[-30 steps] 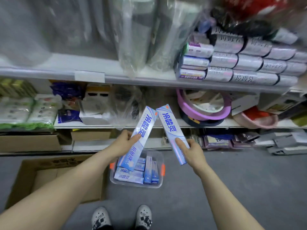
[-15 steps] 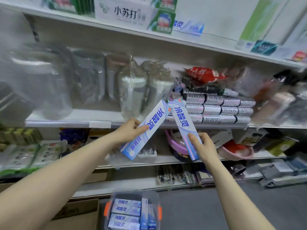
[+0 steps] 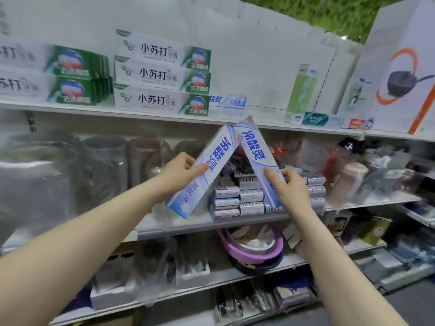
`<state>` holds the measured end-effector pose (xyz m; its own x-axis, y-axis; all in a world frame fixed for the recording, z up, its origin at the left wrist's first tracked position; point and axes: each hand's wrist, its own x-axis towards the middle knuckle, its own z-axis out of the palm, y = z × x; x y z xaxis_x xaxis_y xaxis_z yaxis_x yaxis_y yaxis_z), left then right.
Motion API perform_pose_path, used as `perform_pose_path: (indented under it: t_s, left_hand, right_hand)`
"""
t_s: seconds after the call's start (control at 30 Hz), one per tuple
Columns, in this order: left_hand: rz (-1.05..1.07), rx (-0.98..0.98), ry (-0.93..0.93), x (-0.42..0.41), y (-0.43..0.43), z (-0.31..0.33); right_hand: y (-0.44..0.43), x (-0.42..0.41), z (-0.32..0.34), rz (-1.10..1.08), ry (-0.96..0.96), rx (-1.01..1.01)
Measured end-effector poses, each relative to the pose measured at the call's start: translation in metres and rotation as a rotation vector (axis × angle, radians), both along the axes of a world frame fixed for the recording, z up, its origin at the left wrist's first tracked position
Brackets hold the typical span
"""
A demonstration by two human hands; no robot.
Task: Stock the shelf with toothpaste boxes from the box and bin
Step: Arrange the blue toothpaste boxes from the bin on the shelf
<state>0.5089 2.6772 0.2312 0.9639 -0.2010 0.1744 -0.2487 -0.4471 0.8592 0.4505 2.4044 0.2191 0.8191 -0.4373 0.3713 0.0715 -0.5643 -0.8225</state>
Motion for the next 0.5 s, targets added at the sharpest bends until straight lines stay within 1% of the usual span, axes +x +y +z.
perform_pose_path:
  t_s: [0.1, 0.17, 0.3, 0.4, 0.5]
  left_hand:
    - [0.013, 0.08, -0.088, 0.004, -0.011, 0.028]
    - [0.026, 0.152, -0.129, 0.008, -0.016, 0.04]
    - [0.07, 0.184, -0.146, 0.022, -0.035, 0.054]
    - [0.113, 0.249, -0.159, 0.034, -0.048, 0.059]
    - [0.155, 0.285, -0.166, 0.044, -0.063, 0.061]
  right_hand:
    - [-0.02, 0.02, 0.041, 0.0, -0.077, -0.066]
    - [-0.032, 0.038, 0.066, -0.021, -0.098, -0.17]
    - [-0.062, 0.087, 0.112, 0.012, -0.138, -0.361]
    - [-0.071, 0.124, 0.136, 0.045, -0.14, -0.541]
    - [-0.072, 0.159, 0.153, 0.102, -0.096, -0.709]
